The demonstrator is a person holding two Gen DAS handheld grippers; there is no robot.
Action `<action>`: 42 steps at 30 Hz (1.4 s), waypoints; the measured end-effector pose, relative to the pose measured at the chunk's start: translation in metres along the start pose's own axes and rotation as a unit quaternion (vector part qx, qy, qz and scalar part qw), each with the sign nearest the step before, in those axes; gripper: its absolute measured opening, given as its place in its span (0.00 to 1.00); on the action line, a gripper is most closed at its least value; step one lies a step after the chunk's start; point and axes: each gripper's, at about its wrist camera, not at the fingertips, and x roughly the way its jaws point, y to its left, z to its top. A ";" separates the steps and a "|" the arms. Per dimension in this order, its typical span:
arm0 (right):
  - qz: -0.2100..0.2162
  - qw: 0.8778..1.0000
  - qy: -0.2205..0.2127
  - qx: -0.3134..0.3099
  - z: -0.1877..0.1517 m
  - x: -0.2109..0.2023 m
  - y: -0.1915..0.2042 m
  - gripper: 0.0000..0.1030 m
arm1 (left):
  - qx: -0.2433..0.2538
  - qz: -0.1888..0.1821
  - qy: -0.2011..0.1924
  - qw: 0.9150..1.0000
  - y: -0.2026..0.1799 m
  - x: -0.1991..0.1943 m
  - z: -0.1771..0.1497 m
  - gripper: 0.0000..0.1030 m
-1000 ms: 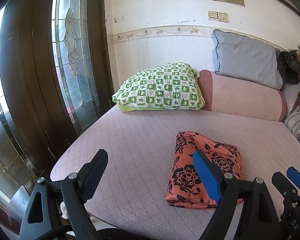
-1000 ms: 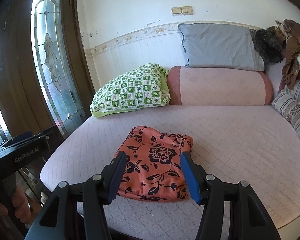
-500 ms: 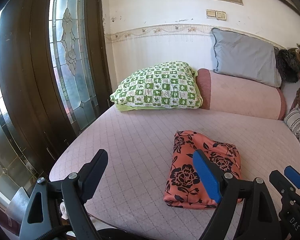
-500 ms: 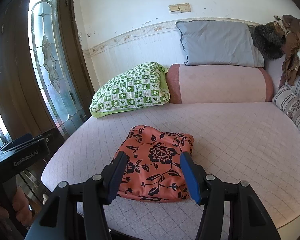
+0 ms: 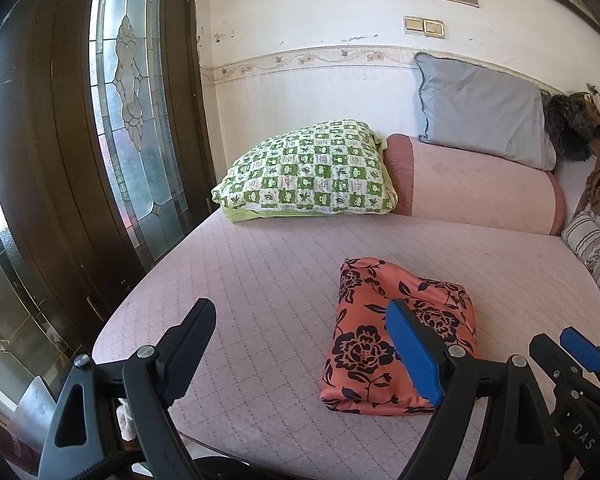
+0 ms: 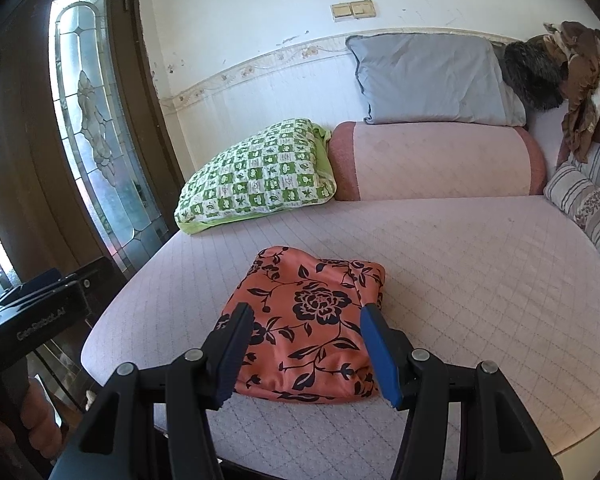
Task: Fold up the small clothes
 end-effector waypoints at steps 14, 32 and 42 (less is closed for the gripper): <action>-0.007 1.000 0.000 -0.007 0.005 0.004 0.006 0.58 | 0.001 -0.015 0.001 1.000 0.006 0.004 0.000 0.85; 0.013 1.000 0.008 -0.005 0.019 0.030 0.015 0.58 | 0.003 -0.027 0.009 1.000 0.010 0.017 0.007 0.85; -0.015 1.000 0.002 -0.009 0.019 0.020 0.013 0.58 | 0.008 -0.036 0.004 0.999 0.011 0.018 0.010 0.85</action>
